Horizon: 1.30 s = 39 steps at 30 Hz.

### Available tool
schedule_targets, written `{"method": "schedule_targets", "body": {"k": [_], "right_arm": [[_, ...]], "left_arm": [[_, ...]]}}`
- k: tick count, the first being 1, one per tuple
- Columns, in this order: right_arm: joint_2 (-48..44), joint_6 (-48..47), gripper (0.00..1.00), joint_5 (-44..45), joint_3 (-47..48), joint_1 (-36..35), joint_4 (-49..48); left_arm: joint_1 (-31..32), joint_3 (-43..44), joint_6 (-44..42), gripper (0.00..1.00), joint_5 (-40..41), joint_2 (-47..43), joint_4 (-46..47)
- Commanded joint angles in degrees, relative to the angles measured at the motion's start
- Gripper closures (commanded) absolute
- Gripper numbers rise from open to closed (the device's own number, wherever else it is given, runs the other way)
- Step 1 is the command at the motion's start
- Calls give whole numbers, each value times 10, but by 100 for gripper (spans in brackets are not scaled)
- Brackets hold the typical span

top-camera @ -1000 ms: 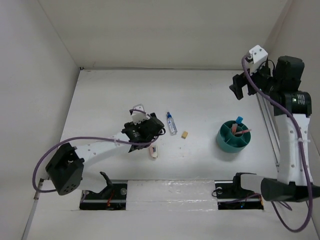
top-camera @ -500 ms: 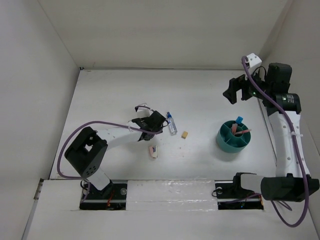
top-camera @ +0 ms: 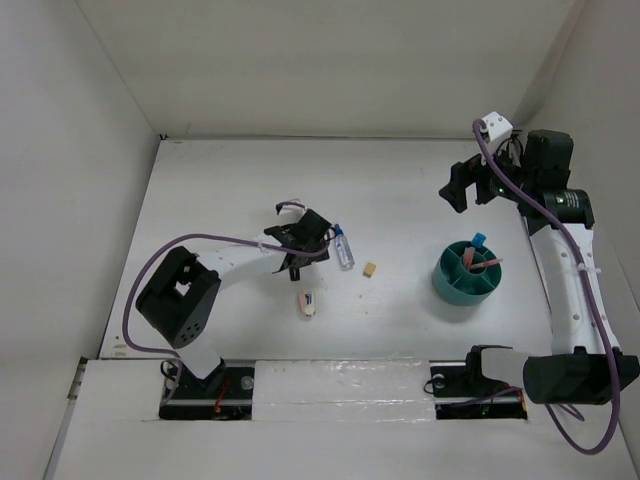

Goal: Sort the stationery into containers
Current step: Grab a piece of stationery with the left arm

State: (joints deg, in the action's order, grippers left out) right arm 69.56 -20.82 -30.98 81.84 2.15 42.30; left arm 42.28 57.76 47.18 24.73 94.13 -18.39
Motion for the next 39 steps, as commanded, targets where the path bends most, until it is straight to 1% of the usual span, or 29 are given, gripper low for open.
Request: {"method": "schedule_targets", "body": {"k": [1,2,5,10,11,12,15,19,20,21,24,25,26,27,30,31,33,35,36,37,39], "right_arm": [[-16,-8,0,0,-4,-7,-30],[-21,-8,0,0,-4,-7,-36],[-21,-8,0,0,-10,-7,-36],[-27,-8,0,-6,-15,-7,-36],[-27,-8,0,-6,-15,-7,-36],[-27,-8,0,-6,-15,-7,-36],[-32,-13,0,-6,-15,-7,-36],[-32,-13,0,-6,-15,-7,-36],[-32,-13,0,-6,-15,-7,-36],[-32,-13,0,-6,-15,-7,-36],[-32,-13,0,-11,-15,-7,-36],[-32,-13,0,-11,-15,-7,-36],[-32,-13,0,-11,-15,-7,-36],[-32,-13,0,-16,-15,-7,-36],[-32,-13,0,-36,-15,-7,-31],[-26,-13,0,-46,-15,-7,-23],[-17,-13,0,-79,-9,-7,-15],[-9,-13,0,-92,-4,-12,-9],[-4,-13,0,-92,-4,-17,-9],[-4,-13,0,-97,-4,-17,-9],[1,-13,0,-97,-4,-17,-9]], "left_arm": [[0,-9,-9,6,-18,-3,-9],[0,-9,-9,6,-18,3,-19],[0,-26,-2,11,-18,4,-17],[0,-38,-2,13,-18,27,-17],[0,-38,-2,15,-18,27,-17],[0,-43,-2,20,-25,27,-11],[0,-56,-2,29,-42,27,-1],[-18,-78,-9,45,-57,27,21],[-18,-78,-9,51,-64,27,21],[-23,-86,-16,63,-64,27,30],[-23,-86,-16,77,-70,27,30],[-23,-86,-22,91,-75,27,30],[-23,-86,-22,97,-75,27,37],[-23,-86,-28,100,-80,27,37],[-23,-86,-41,100,-98,27,53],[-23,-86,-52,100,-103,12,63],[-12,-74,-58,100,-87,-9,69],[1,-39,-78,100,-45,-35,57],[1,-23,-78,100,-36,-35,34],[1,6,-97,100,-31,-43,28],[1,31,-111,100,-24,-48,16]]}}
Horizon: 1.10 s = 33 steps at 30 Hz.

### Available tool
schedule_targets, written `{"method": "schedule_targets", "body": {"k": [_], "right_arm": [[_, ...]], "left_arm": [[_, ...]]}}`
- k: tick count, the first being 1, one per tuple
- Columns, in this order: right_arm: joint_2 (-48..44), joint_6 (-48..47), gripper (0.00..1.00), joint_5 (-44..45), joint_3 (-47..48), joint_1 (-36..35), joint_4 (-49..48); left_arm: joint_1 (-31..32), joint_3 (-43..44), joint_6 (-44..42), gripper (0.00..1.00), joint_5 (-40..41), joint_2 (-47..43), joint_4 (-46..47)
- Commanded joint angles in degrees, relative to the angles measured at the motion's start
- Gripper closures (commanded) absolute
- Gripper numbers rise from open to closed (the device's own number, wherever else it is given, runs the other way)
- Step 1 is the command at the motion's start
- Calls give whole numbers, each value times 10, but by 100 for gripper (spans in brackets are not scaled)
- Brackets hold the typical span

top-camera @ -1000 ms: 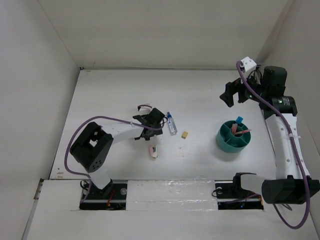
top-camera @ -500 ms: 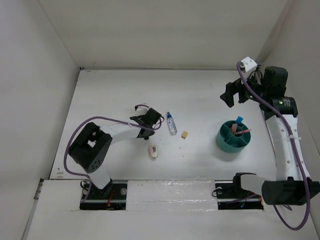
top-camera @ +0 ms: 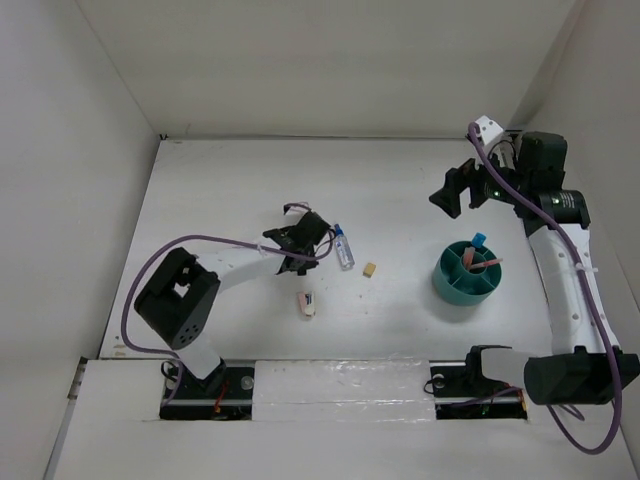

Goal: Sort the stationery into containers
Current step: Grab a piece of stationery with the left arm, then pass the stationery from the left arm to the right

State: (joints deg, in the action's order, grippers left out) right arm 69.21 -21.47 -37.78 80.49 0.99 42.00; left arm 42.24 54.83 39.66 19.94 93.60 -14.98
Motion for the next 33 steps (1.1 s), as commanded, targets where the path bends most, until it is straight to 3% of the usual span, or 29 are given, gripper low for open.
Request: {"method": "schedule_targets", "body": {"k": [1,5,8,10,15,25,33], "right_arm": [[5,-7,0,-29,10,-6,-6],[5,-7,0,-61,10,-6,-6],[10,-7,0,-125,16,-6,6],[22,-7,0,-190,21,-6,12],[28,6,0,-256,21,-27,12],[51,12,1,-272,27,-34,34],[63,22,1,-308,20,-53,22]], "left_arm": [[1,69,-45,100,24,-51,-18],[19,81,-101,100,-15,-94,33],[70,87,-165,100,-15,-117,91],[125,94,-200,100,12,-117,121],[221,101,-278,100,91,-111,257],[272,85,-371,100,192,-98,446],[279,52,-395,100,163,-104,528]]}}
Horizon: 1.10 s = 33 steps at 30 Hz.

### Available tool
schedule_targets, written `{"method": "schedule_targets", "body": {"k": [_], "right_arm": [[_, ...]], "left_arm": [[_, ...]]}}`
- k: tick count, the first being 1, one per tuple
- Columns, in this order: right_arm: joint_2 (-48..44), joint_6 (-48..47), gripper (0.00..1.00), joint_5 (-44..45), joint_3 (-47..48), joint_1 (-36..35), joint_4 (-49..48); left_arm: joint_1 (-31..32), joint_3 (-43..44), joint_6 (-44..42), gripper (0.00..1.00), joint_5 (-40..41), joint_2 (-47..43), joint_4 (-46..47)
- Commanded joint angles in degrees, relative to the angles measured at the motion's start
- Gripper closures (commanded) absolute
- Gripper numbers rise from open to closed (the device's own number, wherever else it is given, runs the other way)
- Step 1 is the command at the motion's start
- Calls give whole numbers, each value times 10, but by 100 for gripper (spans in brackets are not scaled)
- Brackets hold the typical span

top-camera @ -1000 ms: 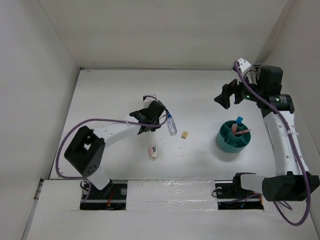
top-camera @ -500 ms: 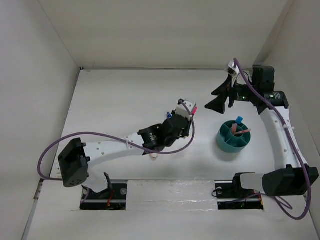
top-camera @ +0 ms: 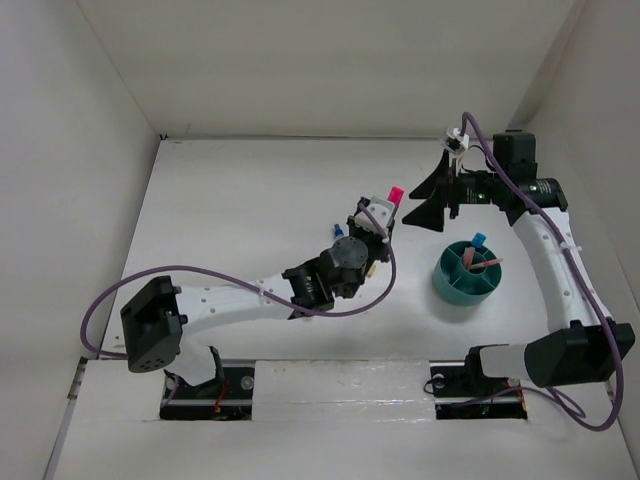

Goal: Sort the stationery into containers
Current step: Pass the stationery from the left arm to the right

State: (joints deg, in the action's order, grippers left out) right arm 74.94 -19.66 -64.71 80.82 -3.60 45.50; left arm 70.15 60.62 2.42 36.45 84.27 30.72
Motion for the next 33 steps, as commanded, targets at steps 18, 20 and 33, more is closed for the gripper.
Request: {"method": "schedule_targets", "body": {"k": [18,20,33], "right_arm": [[-6,74,28,-15,-21,-18,-115],[-6,74,39,-9,-26,-18,-115],[-17,74,35,-3,-26,-18,-104]], "left_arm": [[37,34,-43,100,-28,37,76],[37,34,-43,100,-28,37,76],[37,59,-60,100,35,43,76]]}}
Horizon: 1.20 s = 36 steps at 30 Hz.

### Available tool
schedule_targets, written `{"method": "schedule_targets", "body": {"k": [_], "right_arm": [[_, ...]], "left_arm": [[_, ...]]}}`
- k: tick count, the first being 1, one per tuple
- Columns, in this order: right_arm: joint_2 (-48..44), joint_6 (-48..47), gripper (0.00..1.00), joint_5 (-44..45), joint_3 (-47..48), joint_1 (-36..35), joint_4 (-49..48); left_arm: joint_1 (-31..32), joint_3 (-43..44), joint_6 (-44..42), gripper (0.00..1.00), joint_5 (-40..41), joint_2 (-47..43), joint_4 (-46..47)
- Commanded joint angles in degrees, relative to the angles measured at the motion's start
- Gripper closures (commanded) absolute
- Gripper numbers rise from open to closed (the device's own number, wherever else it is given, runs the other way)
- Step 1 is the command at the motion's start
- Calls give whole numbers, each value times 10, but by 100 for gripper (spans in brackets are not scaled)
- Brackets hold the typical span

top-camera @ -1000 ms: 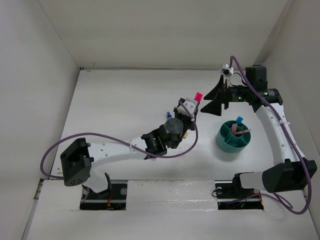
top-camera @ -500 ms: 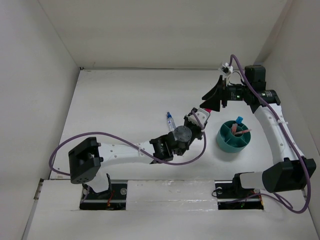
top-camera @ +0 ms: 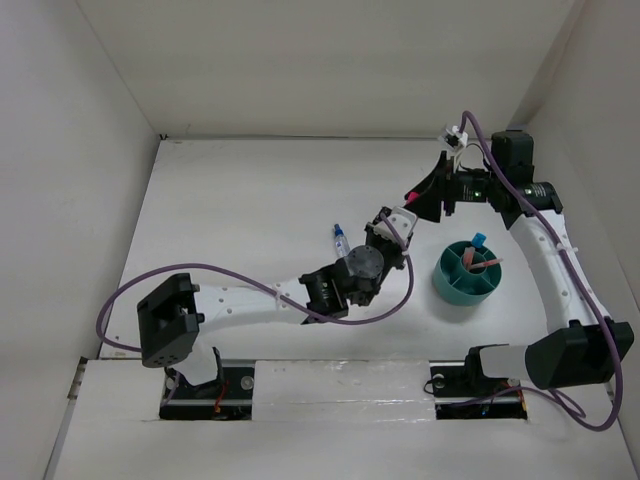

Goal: Sort the stationery into containers
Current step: Pass the stationery from the left arm to the right, then place the stationery into the container

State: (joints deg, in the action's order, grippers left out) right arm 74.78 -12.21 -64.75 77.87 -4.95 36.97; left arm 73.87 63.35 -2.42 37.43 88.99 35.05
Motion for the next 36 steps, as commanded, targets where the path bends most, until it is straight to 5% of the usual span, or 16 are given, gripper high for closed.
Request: {"method": "schedule_targets", "body": {"k": [1,4,7,11,15,18,19,20,26,36], "right_arm": [[-16,0,40,-3,4,-4,-19],[-16,0,66,-8,4,-4,-19],[-16,0,72,-13,4,-4,-19],[-21,0,100,-19,4,-4,-25],[-26,0,100,-19,-2,-4,-25],[-26,-8,100,19,-2,1,-25],[-32,-15,100,37,4,1,-25],[-32,-45,100,58,10,1,-3],[-8,-142,100,190,54,18,67],[72,-425,100,153,113,68,303]], "left_arm": [[0,32,-12,100,26,-4,33],[0,37,-17,100,19,-4,33],[0,37,-17,100,13,-4,38],[0,32,-12,100,8,1,38],[0,32,-7,100,19,7,38],[0,52,0,61,47,13,19],[0,52,6,41,47,13,-1],[0,61,12,1,47,13,-13],[0,75,96,0,74,-10,-128],[-24,-5,262,0,88,-152,-330]]}}
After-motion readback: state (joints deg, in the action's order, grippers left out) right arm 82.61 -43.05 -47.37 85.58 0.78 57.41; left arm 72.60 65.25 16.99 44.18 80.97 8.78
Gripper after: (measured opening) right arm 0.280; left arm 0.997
